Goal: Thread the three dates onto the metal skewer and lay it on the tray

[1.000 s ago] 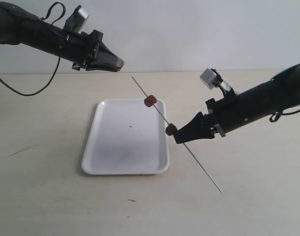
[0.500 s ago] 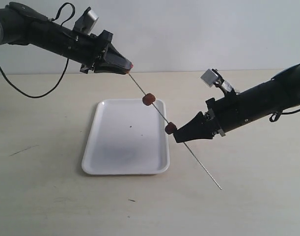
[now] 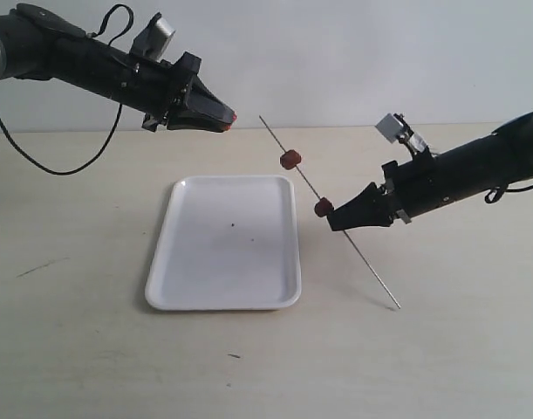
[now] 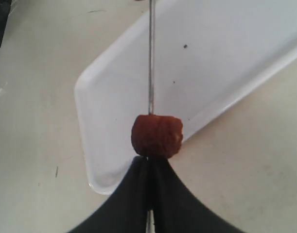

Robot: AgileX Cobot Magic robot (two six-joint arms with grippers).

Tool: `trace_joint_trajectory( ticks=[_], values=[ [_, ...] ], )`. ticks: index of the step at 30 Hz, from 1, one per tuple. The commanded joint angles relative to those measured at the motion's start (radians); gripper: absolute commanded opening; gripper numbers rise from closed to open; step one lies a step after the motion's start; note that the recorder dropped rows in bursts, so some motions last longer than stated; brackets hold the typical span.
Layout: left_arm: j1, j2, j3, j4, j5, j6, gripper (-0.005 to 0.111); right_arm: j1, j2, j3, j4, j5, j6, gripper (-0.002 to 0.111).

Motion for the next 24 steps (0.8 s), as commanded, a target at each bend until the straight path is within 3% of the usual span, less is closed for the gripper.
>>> trace_joint_trajectory(
  ticks=[1, 9, 24],
  values=[
    [-0.003, -0.011, -0.004, -0.015, 0.008, 0.000, 0.023, 0.001, 0.041, -0.024, -0.009, 0.012, 0.013, 0.000],
    [-0.003, -0.011, -0.004, 0.020, 0.008, 0.003, 0.023, 0.058, 0.043, -0.024, -0.035, 0.012, 0.004, 0.000],
    [-0.003, -0.011, -0.004, 0.040, 0.008, 0.001, 0.023, 0.041, 0.010, -0.024, 0.017, 0.012, -0.031, 0.000]
  ],
)
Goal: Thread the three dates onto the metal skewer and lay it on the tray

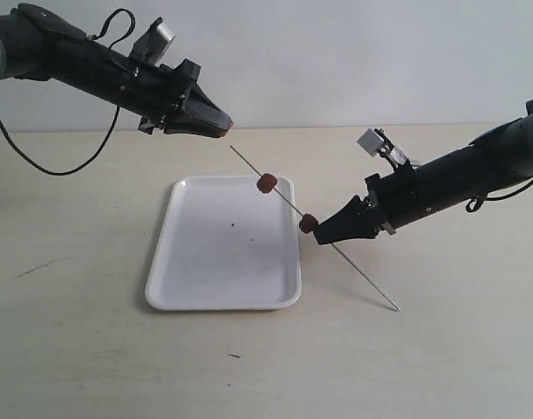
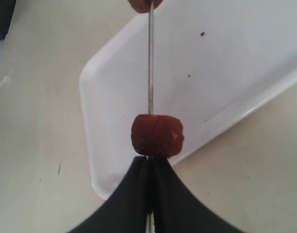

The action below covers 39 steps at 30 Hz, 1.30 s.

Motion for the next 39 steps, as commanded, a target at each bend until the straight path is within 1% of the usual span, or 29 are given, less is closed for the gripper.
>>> trace_joint_trajectory(
  ticks=[1, 13, 25, 34, 39],
  values=[
    [-0.003, -0.011, -0.004, -0.005, 0.008, -0.001, 0.023, -0.003, -0.029, -0.007, 0.020, 0.006, -0.013, 0.000],
    [-0.003, -0.011, -0.004, -0.007, 0.008, -0.013, 0.023, -0.003, -0.042, -0.007, 0.030, 0.006, -0.013, 0.000],
    [-0.033, -0.011, -0.004, -0.007, 0.008, -0.015, 0.023, -0.003, -0.042, -0.007, 0.044, 0.006, -0.015, 0.000],
    [-0.039, -0.011, -0.004, -0.007, 0.008, -0.018, 0.023, -0.003, -0.042, -0.007, 0.071, 0.006, -0.031, 0.000],
    [-0.064, -0.011, -0.004, -0.005, 0.008, -0.016, 0.023, -0.003, -0.042, -0.007, 0.081, 0.006, -0.040, 0.000]
  ],
)
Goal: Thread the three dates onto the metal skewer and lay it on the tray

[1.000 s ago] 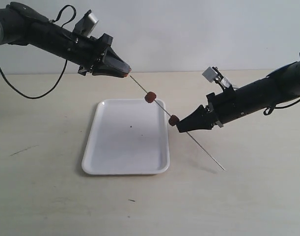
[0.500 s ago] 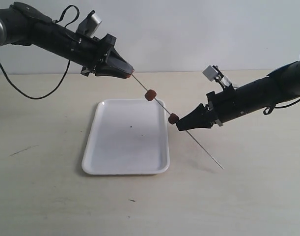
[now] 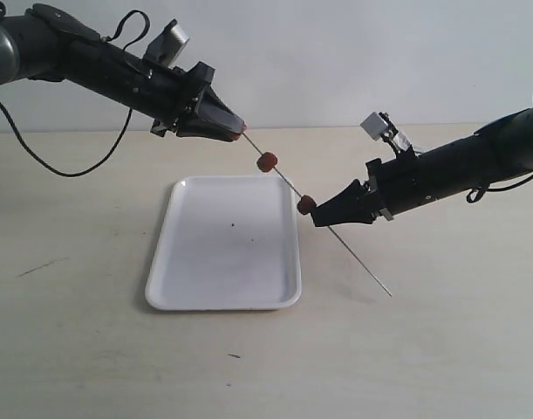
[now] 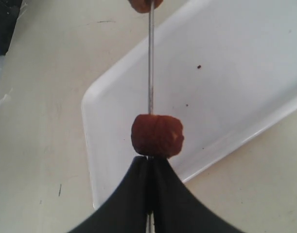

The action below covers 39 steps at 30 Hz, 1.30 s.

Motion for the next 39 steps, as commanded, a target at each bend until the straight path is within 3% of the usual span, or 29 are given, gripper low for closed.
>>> trace_joint_trajectory(
  ticks=[1, 25, 31, 39],
  values=[
    [-0.029, -0.011, -0.004, -0.005, 0.008, -0.004, 0.023, -0.003, -0.014, -0.007, 0.023, 0.010, -0.019, 0.000],
    [-0.099, -0.011, -0.004, 0.042, 0.008, 0.000, 0.023, -0.003, -0.014, -0.007, 0.079, 0.010, -0.035, 0.000],
    [-0.084, -0.011, -0.004, 0.012, 0.008, 0.024, 0.023, -0.003, -0.014, -0.007, 0.075, 0.010, -0.035, 0.000],
    [0.000, -0.011, -0.004, -0.070, 0.008, 0.043, 0.023, -0.003, -0.014, -0.007, 0.069, 0.010, -0.033, 0.000]
  ],
)
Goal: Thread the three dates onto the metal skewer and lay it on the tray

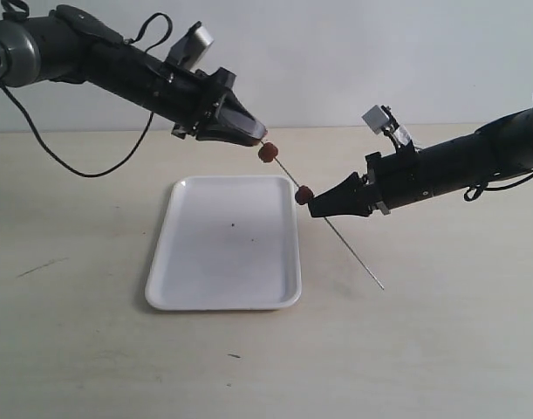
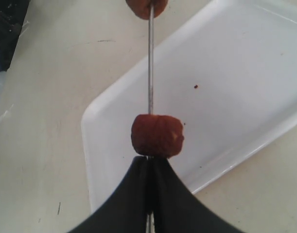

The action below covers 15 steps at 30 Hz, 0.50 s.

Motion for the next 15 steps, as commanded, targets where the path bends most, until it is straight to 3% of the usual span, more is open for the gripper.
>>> trace_joint_trajectory(
  ticks=[1, 15],
  values=[
    [0.058, -0.011, -0.004, -0.060, 0.002, 0.011, 0.023, -0.003, -0.014, -0.007, 0.009, 0.012, -0.018, 0.000],
    [0.088, -0.011, -0.004, -0.101, 0.002, 0.042, 0.023, 0.002, -0.014, -0.007, -0.031, 0.012, -0.018, 0.000]
  ],
)
